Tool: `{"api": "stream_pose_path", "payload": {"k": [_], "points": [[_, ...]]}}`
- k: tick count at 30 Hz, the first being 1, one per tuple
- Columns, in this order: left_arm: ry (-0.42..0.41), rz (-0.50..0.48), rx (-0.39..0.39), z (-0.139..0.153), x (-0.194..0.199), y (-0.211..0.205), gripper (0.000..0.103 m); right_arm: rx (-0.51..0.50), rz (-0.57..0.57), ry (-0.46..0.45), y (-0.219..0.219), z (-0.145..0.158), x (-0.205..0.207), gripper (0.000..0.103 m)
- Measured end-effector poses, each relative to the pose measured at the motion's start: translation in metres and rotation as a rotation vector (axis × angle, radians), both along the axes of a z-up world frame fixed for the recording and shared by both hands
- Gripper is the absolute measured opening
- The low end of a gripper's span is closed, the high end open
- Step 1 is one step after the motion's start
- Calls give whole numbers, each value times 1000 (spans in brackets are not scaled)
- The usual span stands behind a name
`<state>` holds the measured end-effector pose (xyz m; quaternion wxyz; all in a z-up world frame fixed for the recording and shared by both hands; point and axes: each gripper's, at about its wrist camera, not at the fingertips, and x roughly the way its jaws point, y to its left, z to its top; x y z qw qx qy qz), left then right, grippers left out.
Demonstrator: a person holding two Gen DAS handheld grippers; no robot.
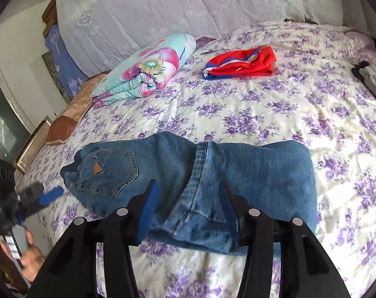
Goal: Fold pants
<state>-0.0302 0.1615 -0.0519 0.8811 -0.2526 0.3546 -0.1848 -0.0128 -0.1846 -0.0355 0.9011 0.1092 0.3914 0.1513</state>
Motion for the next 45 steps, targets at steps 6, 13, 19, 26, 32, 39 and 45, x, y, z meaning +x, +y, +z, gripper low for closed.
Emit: {"api": "stream_pose_path", "payload": {"k": [6,13,19,26,32,39,45], "points": [[194,232,-78,-37,29,76,87,60,9,3,-10,-7,-28,58],[316,230,-102,-87,87,77,88,69,-35,47,-29,-21,-44,58],[229,241,-7,-58,82,58,39,73,-46,72,-28,-27,-44,58],[13,250,310,-3,41,-1,37,35,62,84,23,-33,1,58],[64,206,210,-5,55,18,37,-140,54,33,56,-45,29,35],[117,189,126,-21,73,38,37,-95,128,-4,56,-19,18,7],[148,177,26,-35,82,58,37,-212,151,189,80,-80,26,0]]}}
